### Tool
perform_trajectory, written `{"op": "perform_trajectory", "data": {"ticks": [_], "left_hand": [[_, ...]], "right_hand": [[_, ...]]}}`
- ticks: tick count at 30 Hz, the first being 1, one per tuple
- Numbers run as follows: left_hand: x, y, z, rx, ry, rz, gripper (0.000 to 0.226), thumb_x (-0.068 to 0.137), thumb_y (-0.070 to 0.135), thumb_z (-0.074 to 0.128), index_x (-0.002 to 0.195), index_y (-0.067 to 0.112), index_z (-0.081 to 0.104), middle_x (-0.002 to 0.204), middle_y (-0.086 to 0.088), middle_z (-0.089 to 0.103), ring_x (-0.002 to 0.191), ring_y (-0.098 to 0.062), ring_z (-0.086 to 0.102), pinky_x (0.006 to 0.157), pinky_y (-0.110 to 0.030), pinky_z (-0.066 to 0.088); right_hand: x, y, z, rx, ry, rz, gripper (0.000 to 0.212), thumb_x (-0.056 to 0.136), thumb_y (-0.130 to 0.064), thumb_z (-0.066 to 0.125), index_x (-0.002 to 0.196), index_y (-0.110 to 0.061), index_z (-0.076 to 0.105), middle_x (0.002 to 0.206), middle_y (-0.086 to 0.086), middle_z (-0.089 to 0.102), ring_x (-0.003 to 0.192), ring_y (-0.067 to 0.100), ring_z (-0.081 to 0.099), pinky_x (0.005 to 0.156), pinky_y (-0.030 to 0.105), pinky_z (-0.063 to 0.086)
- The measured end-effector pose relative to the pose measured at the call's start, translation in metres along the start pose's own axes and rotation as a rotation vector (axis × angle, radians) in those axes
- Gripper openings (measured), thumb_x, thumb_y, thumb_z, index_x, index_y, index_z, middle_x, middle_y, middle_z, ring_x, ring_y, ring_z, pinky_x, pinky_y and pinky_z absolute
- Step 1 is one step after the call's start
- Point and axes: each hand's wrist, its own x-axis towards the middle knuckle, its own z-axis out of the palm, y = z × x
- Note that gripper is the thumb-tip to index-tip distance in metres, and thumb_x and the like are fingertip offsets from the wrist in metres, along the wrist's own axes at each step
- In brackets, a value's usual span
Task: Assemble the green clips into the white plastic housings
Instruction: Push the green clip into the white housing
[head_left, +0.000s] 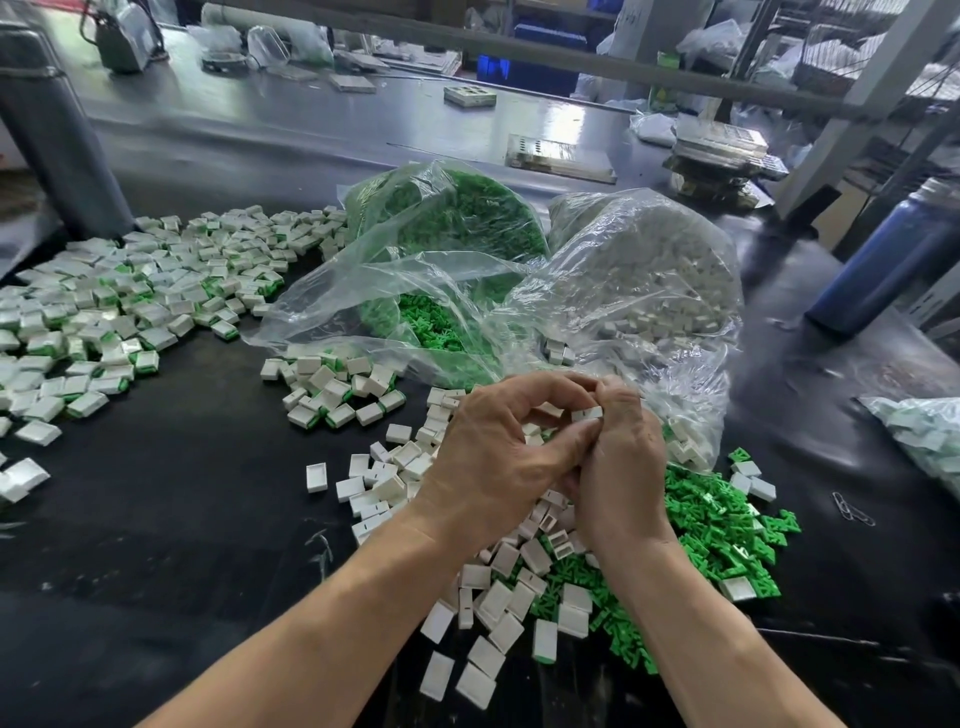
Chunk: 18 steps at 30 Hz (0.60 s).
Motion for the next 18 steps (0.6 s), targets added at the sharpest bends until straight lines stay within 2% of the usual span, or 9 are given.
{"op": "perform_trajectory", "data": {"ticks": [2, 4, 6, 8, 10, 12, 14, 16, 18], "left_hand": [[0.000, 0.000, 0.000, -0.006, 0.000, -0.005, 0.013, 0.091, 0.005, 0.076, 0.103, 0.008, 0.076, 0.117, 0.007, 0.075, 0.096, -0.012, 0.074, 0.075, -0.025, 0.063], [0.000, -0.001, 0.000, -0.010, 0.000, -0.014, 0.013, 0.091, 0.005, 0.076, 0.103, 0.008, 0.076, 0.118, 0.007, 0.075, 0.097, -0.013, 0.074, 0.076, -0.028, 0.064], [0.001, -0.002, -0.001, 0.006, 0.001, -0.019, 0.012, 0.091, 0.006, 0.076, 0.103, 0.010, 0.076, 0.119, 0.009, 0.075, 0.097, -0.012, 0.074, 0.077, -0.029, 0.064], [0.003, -0.003, -0.002, 0.012, 0.002, -0.025, 0.011, 0.090, 0.006, 0.077, 0.100, 0.012, 0.076, 0.119, 0.012, 0.075, 0.096, -0.011, 0.074, 0.078, -0.028, 0.063], [0.004, -0.004, -0.005, 0.022, 0.005, -0.037, 0.011, 0.090, 0.008, 0.077, 0.099, 0.013, 0.076, 0.119, 0.012, 0.074, 0.096, -0.010, 0.074, 0.081, -0.030, 0.063], [0.006, -0.007, -0.011, 0.074, 0.037, -0.040, 0.010, 0.089, 0.013, 0.078, 0.099, 0.015, 0.076, 0.116, 0.012, 0.072, 0.097, -0.009, 0.072, 0.084, -0.030, 0.062], [0.008, -0.010, -0.018, 0.126, 0.081, -0.044, 0.010, 0.090, 0.017, 0.078, 0.099, 0.017, 0.074, 0.106, 0.009, 0.072, 0.094, -0.010, 0.071, 0.082, -0.031, 0.062], [0.008, -0.013, -0.025, 0.137, 0.099, -0.050, 0.010, 0.090, 0.020, 0.077, 0.099, 0.020, 0.073, 0.096, 0.007, 0.073, 0.088, -0.011, 0.071, 0.077, -0.031, 0.063], [0.008, -0.013, -0.027, 0.120, 0.095, -0.057, 0.008, 0.091, 0.021, 0.077, 0.099, 0.022, 0.073, 0.091, 0.007, 0.074, 0.083, -0.012, 0.071, 0.074, -0.030, 0.063]], "right_hand": [[0.000, 0.000, 0.000, 0.025, -0.011, 0.007, 0.044, 0.096, -0.044, 0.042, 0.082, -0.024, 0.079, 0.075, 0.024, 0.065, 0.071, 0.035, 0.061, 0.060, 0.046, 0.050], [0.000, -0.001, 0.000, 0.042, -0.021, 0.007, 0.044, 0.096, -0.043, 0.042, 0.081, -0.025, 0.079, 0.066, 0.013, 0.065, 0.062, 0.030, 0.061, 0.051, 0.032, 0.049], [0.000, -0.001, 0.000, 0.041, -0.041, 0.000, 0.046, 0.098, -0.044, 0.041, 0.079, -0.027, 0.079, 0.066, 0.010, 0.066, 0.060, 0.027, 0.062, 0.051, 0.031, 0.050], [0.000, -0.002, 0.000, 0.013, -0.063, 0.013, 0.048, 0.100, -0.050, 0.042, 0.076, -0.029, 0.078, 0.066, 0.015, 0.058, 0.057, 0.029, 0.052, 0.052, 0.034, 0.043], [0.000, -0.001, -0.004, -0.059, -0.100, 0.011, 0.056, 0.104, -0.059, 0.040, 0.070, -0.029, 0.075, 0.057, 0.006, 0.050, 0.049, 0.020, 0.043, 0.042, 0.026, 0.035], [-0.001, 0.000, -0.011, -0.143, -0.133, -0.032, 0.063, 0.107, -0.061, 0.036, 0.066, -0.027, 0.070, 0.056, -0.001, 0.052, 0.047, 0.012, 0.044, 0.040, 0.022, 0.036], [0.001, -0.003, -0.021, -0.181, -0.137, -0.108, 0.053, 0.109, -0.051, 0.041, 0.077, -0.022, 0.071, 0.065, 0.001, 0.062, 0.052, 0.010, 0.052, 0.044, 0.018, 0.039], [0.005, -0.007, -0.029, -0.207, -0.155, -0.176, 0.029, 0.108, -0.033, 0.053, 0.094, -0.019, 0.074, 0.078, 0.002, 0.070, 0.059, 0.011, 0.058, 0.048, 0.016, 0.043], [0.007, -0.010, -0.032, -0.244, -0.190, -0.216, 0.013, 0.102, -0.025, 0.063, 0.105, -0.023, 0.075, 0.089, 0.003, 0.075, 0.068, 0.011, 0.065, 0.053, 0.017, 0.048]]}}
